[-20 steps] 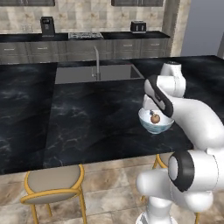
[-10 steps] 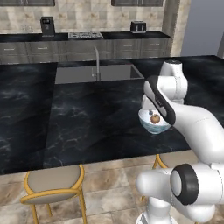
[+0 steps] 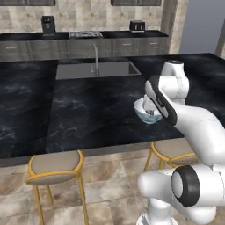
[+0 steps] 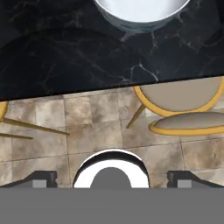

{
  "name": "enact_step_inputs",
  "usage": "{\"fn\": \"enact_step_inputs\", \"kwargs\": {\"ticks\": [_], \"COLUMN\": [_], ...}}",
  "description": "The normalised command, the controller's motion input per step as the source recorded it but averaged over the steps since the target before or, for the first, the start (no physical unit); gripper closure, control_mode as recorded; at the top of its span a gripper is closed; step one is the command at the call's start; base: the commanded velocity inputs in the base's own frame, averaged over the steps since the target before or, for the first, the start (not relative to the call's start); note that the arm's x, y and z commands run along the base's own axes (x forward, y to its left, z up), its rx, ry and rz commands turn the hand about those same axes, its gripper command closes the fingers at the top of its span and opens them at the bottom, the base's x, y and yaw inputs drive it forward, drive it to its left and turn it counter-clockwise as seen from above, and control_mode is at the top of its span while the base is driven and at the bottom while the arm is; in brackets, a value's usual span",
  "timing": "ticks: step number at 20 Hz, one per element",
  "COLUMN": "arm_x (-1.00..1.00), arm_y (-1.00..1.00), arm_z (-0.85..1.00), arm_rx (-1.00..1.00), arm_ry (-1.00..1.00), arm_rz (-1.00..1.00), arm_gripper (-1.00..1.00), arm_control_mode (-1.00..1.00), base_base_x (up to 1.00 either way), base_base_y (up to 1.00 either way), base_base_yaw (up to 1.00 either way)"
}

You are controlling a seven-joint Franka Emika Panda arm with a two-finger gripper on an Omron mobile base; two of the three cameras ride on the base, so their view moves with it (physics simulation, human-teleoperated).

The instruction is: Take the fruits from the plate on the dining counter and place two fruits in each bowl.

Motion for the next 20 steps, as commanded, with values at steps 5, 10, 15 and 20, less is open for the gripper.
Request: {"fn": "enact_step_inputs", "kwargs": {"ticks": [5, 10, 15, 20], "arm_x": [0.00, 0.00, 0.00, 0.00], "arm_y": [0.00, 0.00, 0.00, 0.00], "arm_z": [0.00, 0.00, 0.00, 0.00], "arm_rx": [0.00, 0.00, 0.00, 0.00], "arm_ry": [0.00, 0.00, 0.00, 0.00], "arm_rz": [0.00, 0.00, 0.00, 0.00], "arm_gripper": [-1.00, -1.00, -1.00, -1.00], "arm_control_mode": [1.00, 1.00, 1.00, 1.00], "base_base_x": [-0.75, -0.13, -0.02, 0.00], "base_base_y": [0.95, 1.00, 1.00, 1.00], "base_base_yaw": [0.00, 0.00, 0.00, 0.00]}}
